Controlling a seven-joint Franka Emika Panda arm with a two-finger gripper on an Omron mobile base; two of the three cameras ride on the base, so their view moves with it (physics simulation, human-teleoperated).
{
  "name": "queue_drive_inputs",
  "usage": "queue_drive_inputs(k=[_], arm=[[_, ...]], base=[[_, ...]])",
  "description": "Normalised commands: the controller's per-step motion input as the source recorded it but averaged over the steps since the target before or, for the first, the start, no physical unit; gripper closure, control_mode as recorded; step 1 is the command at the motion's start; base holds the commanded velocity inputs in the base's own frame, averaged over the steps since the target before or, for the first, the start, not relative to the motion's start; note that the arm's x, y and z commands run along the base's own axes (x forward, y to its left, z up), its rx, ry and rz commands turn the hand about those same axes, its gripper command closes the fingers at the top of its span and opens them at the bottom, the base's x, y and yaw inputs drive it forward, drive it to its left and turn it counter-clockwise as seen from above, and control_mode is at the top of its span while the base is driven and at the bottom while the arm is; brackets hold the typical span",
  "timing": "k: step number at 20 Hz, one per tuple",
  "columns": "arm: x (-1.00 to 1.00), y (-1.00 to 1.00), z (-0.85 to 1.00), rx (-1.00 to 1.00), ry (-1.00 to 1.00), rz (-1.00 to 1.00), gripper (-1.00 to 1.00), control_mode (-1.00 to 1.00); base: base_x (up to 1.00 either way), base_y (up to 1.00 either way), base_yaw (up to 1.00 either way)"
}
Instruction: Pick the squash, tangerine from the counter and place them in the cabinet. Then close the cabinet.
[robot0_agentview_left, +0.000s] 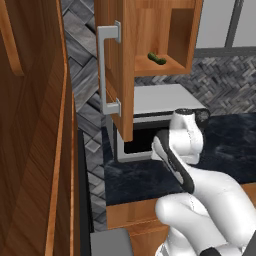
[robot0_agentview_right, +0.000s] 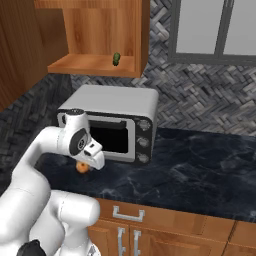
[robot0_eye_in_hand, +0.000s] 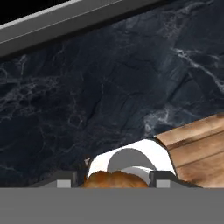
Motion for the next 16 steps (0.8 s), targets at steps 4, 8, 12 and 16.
queue_drive_inputs(k=[4, 8, 12, 16], arm=[[0.00, -0.03, 1.00, -0.04, -0.36, 0.10, 1.00, -1.00], [0.00, -0.06, 1.00, -0.02, -0.33, 0.09, 1.00, -1.00], [0.07, -0.10, 1.00, 0.00, -0.34, 0.09, 1.00, -1.00], [0.18, -0.03, 1.00, 0.00, -0.37, 0.10, 1.00, -1.00]], base=[[0.00, 0.00, 0.00], [0.00, 0.00, 0.00], [0.00, 0.00, 0.00], [0.00, 0.00, 0.00]])
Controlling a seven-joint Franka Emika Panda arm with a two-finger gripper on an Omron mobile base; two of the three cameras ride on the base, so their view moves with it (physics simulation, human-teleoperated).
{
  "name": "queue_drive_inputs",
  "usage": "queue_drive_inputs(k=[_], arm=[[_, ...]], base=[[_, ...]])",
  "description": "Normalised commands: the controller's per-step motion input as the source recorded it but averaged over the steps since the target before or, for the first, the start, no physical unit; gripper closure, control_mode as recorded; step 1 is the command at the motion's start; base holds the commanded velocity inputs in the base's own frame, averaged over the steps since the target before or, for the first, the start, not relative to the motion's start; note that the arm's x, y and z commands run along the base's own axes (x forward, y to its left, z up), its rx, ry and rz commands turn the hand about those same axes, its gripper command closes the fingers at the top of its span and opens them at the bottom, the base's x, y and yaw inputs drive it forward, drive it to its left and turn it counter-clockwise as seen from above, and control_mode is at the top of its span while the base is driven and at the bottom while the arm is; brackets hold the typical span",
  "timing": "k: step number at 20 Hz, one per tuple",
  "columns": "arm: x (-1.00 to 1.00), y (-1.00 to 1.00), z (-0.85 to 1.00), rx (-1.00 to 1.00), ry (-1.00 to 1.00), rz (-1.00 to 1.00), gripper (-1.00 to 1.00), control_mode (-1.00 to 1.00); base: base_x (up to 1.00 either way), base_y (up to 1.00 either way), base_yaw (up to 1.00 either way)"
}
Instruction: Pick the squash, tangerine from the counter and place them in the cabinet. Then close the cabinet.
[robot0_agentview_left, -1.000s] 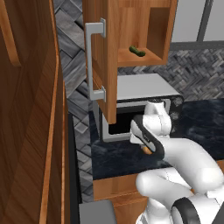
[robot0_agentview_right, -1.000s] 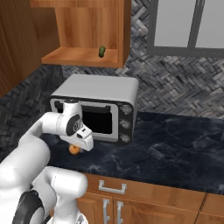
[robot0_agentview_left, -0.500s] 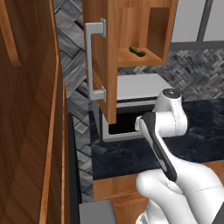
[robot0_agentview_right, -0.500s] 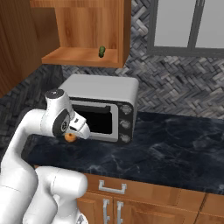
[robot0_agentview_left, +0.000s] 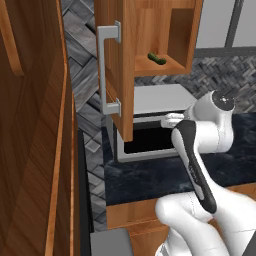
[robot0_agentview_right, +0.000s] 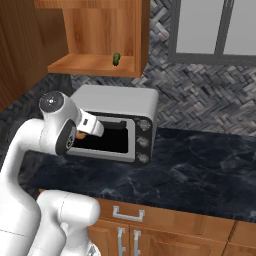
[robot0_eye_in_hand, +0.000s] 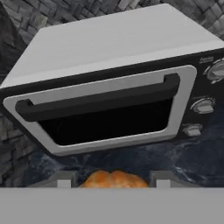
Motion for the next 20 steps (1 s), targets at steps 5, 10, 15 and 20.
queue_drive_inputs(k=[5, 10, 15, 20], arm=[[0.31, 0.00, 1.00, -0.01, -0.36, 0.08, 1.00, -1.00], [0.59, 0.00, 1.00, -0.02, -0.28, 0.04, 1.00, -1.00], [0.61, 0.00, 0.93, -0.01, -0.20, 0.00, 1.00, -1.00], [0.76, 0.06, 0.57, 0.00, -0.02, 0.00, 1.00, -1.00]], base=[[0.00, 0.00, 0.00], [0.00, 0.00, 0.00], [0.00, 0.00, 0.00], [0.00, 0.00, 0.00]])
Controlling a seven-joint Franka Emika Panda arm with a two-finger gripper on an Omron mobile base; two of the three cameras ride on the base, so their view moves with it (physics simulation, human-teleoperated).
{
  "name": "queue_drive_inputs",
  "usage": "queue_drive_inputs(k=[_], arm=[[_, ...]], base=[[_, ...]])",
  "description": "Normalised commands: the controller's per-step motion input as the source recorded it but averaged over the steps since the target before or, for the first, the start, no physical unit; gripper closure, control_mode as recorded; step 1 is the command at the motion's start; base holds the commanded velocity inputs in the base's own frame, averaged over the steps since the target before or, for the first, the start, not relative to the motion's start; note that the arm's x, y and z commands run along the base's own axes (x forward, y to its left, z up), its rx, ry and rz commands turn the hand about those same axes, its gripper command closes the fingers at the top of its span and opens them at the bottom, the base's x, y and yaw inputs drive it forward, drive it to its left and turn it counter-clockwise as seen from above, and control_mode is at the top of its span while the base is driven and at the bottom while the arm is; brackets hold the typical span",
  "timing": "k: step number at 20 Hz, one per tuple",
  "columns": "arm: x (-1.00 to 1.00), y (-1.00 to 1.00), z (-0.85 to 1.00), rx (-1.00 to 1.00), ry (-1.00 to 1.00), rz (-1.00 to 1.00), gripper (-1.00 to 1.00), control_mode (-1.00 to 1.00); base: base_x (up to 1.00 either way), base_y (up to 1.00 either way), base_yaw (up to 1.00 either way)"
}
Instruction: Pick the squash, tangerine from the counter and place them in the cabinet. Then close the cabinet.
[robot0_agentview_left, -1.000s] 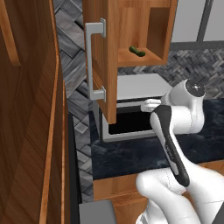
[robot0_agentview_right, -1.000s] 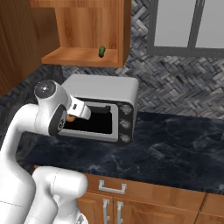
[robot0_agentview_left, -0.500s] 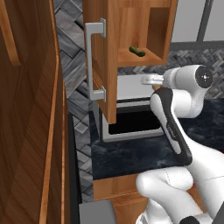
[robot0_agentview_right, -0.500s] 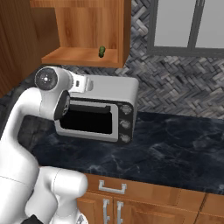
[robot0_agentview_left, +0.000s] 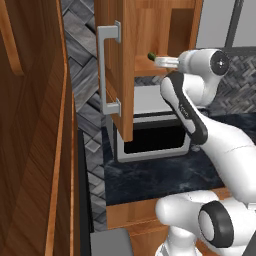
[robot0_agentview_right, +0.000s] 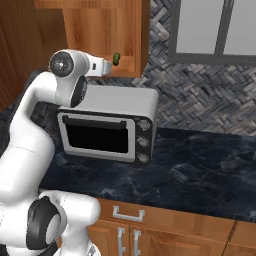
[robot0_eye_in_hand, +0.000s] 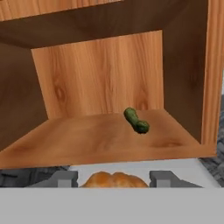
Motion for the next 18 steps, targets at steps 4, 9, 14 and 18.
queue_drive_inputs(k=[4, 9, 14, 18], arm=[[1.00, 0.18, 0.05, 0.00, 0.03, 0.00, 1.00, -1.00], [1.00, 0.22, 0.00, 0.00, 0.02, 0.00, 1.00, -1.00], [1.00, 0.22, 0.00, 0.00, 0.01, 0.00, 1.00, -1.00], [1.00, 0.16, -0.01, 0.00, 0.08, 0.00, 1.00, -1.00]], base=[[0.00, 0.00, 0.00], [0.00, 0.00, 0.00], [0.00, 0.00, 0.00], [0.00, 0.00, 0.00]])
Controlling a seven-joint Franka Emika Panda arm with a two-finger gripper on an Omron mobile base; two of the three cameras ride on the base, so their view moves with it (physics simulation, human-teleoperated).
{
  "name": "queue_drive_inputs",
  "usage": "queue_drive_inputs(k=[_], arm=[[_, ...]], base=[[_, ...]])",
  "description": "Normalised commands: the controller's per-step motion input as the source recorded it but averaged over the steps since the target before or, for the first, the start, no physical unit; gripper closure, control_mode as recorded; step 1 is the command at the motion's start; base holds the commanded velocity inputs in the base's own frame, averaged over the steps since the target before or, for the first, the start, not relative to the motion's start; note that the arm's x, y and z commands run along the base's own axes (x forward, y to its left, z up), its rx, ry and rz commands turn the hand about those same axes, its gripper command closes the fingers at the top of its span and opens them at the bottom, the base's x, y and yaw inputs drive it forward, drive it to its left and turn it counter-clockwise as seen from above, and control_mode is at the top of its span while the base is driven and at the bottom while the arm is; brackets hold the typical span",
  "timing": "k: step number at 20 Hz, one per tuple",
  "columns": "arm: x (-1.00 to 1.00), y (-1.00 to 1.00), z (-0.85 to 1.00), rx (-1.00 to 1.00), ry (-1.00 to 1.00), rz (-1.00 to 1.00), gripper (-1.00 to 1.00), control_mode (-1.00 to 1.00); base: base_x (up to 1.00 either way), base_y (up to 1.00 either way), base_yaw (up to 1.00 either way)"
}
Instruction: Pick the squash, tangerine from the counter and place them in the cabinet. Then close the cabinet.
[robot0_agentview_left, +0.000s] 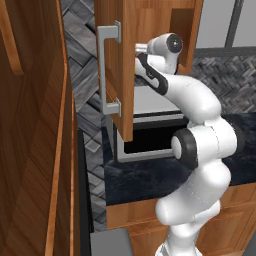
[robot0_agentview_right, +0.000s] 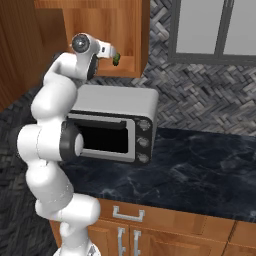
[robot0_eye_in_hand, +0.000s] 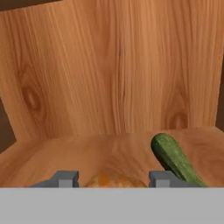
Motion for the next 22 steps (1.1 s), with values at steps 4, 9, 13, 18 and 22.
queue_drive_inputs(k=[4, 9, 13, 18, 22], arm=[[1.00, 0.09, -0.03, 0.00, 0.07, 0.00, 1.00, -1.00], [1.00, 0.06, -0.08, 0.00, 0.07, 0.00, -1.00, -1.00], [0.65, 0.14, -0.30, 0.00, 0.00, 0.00, -1.00, -1.00], [-0.16, 0.18, -0.09, -0.02, -0.16, 0.00, -1.00, -1.00], [-0.80, 0.14, 0.00, -0.02, -0.11, 0.00, -1.00, -1.00]], base=[[0.00, 0.00, 0.00], [0.00, 0.00, 0.00], [0.00, 0.00, 0.00], [0.00, 0.00, 0.00], [0.00, 0.00, 0.00]])
